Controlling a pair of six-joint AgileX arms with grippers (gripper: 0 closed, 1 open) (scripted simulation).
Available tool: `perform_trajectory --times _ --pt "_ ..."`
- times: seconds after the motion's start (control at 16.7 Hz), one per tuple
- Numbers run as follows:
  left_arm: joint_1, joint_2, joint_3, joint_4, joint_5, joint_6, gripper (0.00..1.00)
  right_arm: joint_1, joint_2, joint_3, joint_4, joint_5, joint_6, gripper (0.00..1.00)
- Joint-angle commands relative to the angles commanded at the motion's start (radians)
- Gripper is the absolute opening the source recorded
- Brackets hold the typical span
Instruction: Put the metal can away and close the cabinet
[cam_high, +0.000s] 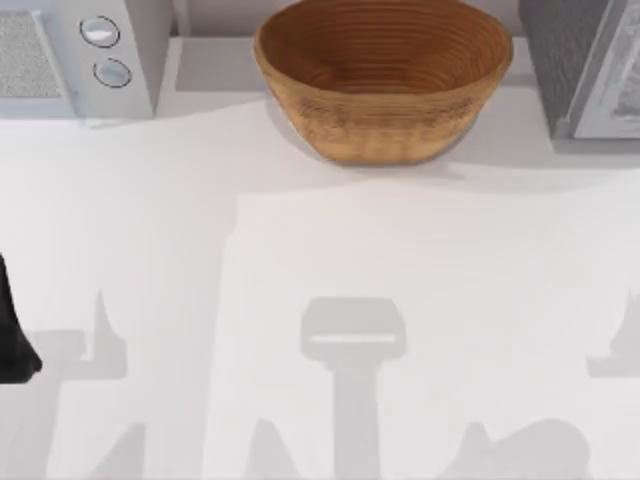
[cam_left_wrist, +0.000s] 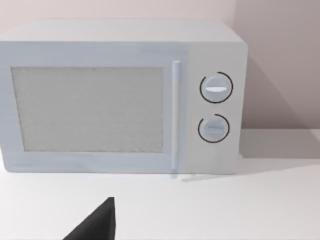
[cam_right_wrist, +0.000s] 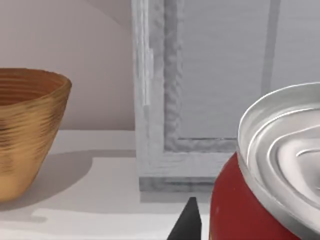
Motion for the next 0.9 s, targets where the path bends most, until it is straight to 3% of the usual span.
perform_trajectory --times 0.36,0.9 --pt "0.0 0.0 0.0 0.0 0.0 0.0 1.0 0.032 0.234 0.307 -0.074 0.034 0.003 0.0" --pt "0.0 0.0 0.0 0.0 0.0 0.0 1.0 0.111 0.81 1.065 -0.258 0.119 0.009 0.0"
